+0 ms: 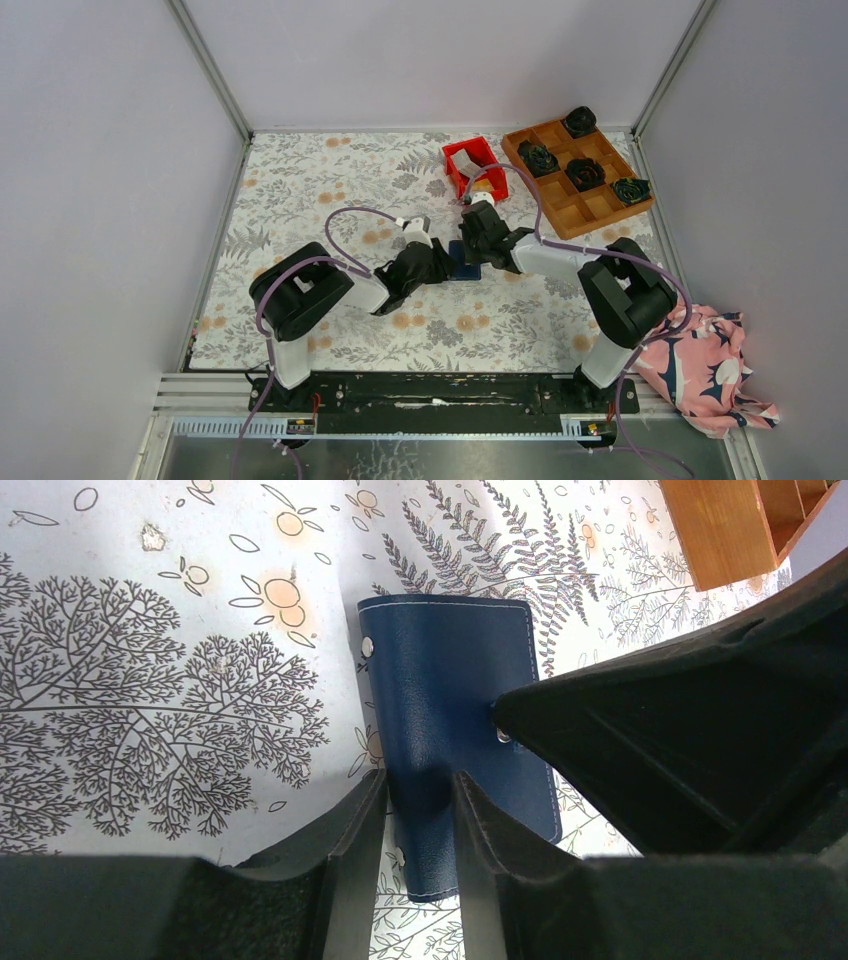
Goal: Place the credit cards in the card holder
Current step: Close the card holder at the center of the board.
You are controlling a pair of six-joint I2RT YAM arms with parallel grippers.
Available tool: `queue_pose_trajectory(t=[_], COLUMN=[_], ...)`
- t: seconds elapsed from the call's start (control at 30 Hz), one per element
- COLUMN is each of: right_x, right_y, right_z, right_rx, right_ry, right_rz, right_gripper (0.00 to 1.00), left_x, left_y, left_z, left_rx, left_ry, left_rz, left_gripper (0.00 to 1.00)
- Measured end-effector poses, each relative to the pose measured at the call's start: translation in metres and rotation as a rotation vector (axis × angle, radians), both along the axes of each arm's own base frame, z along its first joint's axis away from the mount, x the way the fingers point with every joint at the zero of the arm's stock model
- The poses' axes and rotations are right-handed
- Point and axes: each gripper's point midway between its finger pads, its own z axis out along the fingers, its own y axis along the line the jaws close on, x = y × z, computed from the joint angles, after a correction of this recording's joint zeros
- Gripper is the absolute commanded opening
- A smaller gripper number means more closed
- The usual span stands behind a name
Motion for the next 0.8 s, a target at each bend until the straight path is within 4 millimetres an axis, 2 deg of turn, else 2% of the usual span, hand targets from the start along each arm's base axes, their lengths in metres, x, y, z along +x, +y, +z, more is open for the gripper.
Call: queue_pose_trajectory(t=[0.33, 0.8], right_x=[-0.003, -0.0046], right_y=[-0.0018, -0.002], right_z=[-0.0007, -0.0076], right_rx=[0.038, 0.179], right_ry=[-0.042, -0.116], right_rz=[-0.036, -0.125], right_gripper=[0.0, 0.0], left_x=[0.0005, -0.0003], left_y=[-0.0016, -0.0036], left_z=[0.0004, -0.0006], left_rx=[0.005, 0.029], left_ry=[0.004, 0.006], left_rz=[-0.001, 0.009], left_gripper=[0.38, 0.38])
